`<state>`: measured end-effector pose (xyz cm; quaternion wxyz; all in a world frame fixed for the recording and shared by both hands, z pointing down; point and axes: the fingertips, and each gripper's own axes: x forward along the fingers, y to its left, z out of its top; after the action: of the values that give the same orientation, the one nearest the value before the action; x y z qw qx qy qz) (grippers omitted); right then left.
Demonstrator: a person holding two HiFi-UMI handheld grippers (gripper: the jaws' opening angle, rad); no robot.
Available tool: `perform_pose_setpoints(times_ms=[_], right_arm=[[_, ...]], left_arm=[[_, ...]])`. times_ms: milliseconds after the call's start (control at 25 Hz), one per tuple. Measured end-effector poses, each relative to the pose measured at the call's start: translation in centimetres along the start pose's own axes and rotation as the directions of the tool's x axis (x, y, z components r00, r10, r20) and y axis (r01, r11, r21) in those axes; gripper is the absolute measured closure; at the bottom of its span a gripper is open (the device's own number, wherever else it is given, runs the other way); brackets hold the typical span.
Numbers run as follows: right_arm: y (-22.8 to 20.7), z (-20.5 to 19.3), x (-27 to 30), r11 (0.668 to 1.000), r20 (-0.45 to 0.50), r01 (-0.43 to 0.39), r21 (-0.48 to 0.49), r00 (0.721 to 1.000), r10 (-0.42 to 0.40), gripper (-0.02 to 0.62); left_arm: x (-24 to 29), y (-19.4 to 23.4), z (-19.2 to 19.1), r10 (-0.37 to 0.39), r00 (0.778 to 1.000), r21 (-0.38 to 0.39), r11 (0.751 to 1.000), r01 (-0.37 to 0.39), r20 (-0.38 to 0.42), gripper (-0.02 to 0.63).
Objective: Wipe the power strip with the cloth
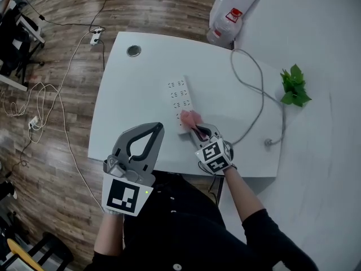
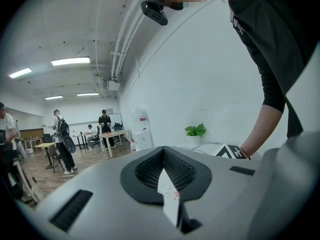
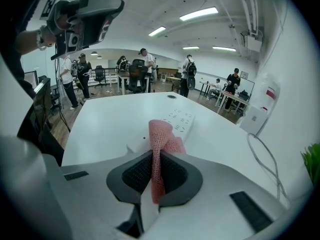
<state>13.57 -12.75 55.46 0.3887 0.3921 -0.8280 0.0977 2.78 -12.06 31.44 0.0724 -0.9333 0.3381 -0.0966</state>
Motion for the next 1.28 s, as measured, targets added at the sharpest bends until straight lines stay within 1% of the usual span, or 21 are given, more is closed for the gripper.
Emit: perform_pose_setpoints(times_ms=[240, 560, 720, 920, 1280], right_arm=[[0.6, -0.6, -0.3, 1.0, -0.003, -0.007, 0.01, 1.0, 0.007, 0.543], [-0.2, 0.8, -1.7, 1.0, 0.013, 0.019, -0.008, 1.0, -0.019, 0.544], [-1.9, 2.5, -2.7, 0.998, 0.041, 0.054, -0.026, 0.998, -0.053, 0.543], [-4.1, 5.7, -3.1, 0.992, 0.084, 0.1, -0.073, 0.992, -0.094, 0.543], [-8.0, 11.1, 0.0, 0.974, 0.132, 0.143, -0.175, 0.984, -0.121, 0.543]], left_arm=[[0.3, -0.3, 0.2, -0.007, 1.0, 0.006, 1.0, 0.006, 0.01, 0.593], [0.0, -0.3, 0.2, -0.007, 1.0, 0.004, 1.0, 0.007, 0.014, 0.592], [-0.1, -0.1, 0.3, -0.001, 1.0, 0.002, 1.0, 0.001, 0.016, 0.592], [-0.8, 0.5, 0.1, 0.018, 1.0, -0.007, 1.0, -0.018, 0.018, 0.593], [-1.9, 2.0, -0.9, 0.06, 0.998, -0.02, 0.998, -0.06, 0.0, 0.592]])
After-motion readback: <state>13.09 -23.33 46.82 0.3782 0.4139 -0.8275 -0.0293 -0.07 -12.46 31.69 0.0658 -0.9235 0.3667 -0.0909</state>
